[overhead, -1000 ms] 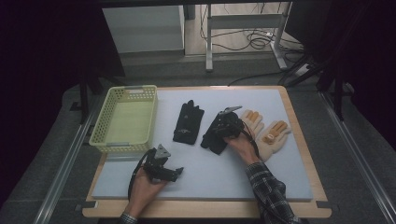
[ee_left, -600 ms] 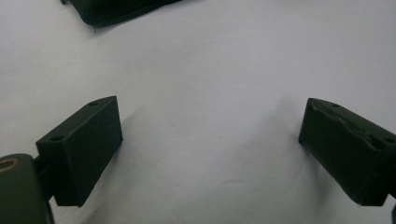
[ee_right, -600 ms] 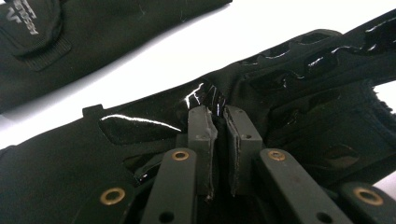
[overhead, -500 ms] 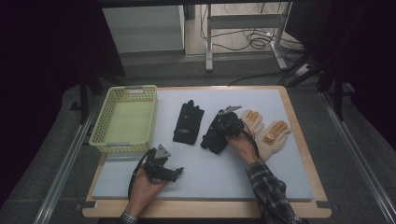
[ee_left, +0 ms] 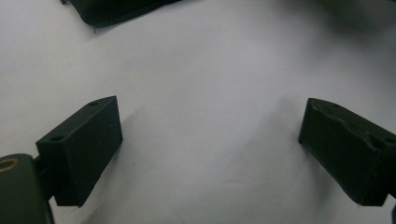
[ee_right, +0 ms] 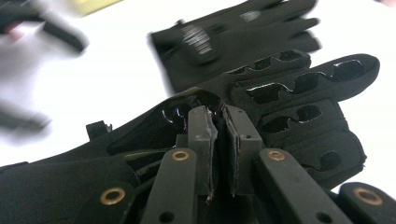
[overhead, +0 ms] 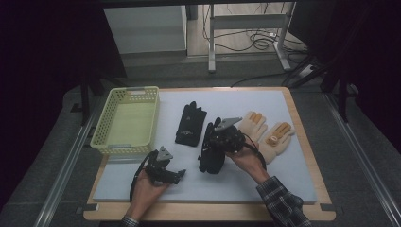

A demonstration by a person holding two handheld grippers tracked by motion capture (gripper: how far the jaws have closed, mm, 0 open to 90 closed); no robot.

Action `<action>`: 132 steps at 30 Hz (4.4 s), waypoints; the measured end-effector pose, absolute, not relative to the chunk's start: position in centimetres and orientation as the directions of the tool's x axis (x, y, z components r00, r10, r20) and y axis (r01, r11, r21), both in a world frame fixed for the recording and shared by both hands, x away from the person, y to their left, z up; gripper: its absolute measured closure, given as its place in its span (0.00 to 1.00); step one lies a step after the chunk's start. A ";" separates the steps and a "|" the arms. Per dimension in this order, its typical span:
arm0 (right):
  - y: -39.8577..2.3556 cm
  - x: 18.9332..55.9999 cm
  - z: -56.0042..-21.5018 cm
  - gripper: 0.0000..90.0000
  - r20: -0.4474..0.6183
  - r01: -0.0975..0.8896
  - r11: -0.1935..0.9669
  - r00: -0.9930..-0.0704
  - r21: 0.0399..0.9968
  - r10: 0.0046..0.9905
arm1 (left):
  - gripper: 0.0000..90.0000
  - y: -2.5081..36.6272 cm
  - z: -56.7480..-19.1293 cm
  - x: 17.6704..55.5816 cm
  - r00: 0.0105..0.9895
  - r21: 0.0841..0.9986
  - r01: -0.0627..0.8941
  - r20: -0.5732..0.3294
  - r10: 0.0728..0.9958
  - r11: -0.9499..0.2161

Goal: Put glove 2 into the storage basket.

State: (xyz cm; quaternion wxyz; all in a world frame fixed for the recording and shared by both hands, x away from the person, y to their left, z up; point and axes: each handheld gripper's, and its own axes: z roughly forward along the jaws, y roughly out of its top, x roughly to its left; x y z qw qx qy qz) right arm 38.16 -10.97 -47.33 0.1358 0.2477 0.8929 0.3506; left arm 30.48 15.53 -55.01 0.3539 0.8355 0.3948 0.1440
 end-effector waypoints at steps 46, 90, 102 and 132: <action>-3.2 48.0 -50.1 0.67 -0.033 0.407 0.584 -0.801 0.702 0.597 | 0.07 15.5 -55.0 30.5 0.648 0.703 0.560 -0.042 0.761 -0.438; -3.4 45.7 -47.0 0.96 -0.010 0.385 0.546 -0.810 0.744 0.586 | 0.07 15.6 -55.0 30.5 0.649 0.701 0.559 -0.039 0.760 -0.441; -6.1 41.1 -44.3 0.96 -0.040 0.327 0.534 -0.825 0.780 0.564 | 0.07 15.6 -55.0 30.5 0.650 0.702 0.557 -0.037 0.759 -0.443; -11.6 31.0 -50.2 0.92 0.014 0.432 0.488 -0.759 0.758 0.651 | 0.07 15.5 -55.0 30.5 0.647 0.704 0.559 -0.040 0.761 -0.438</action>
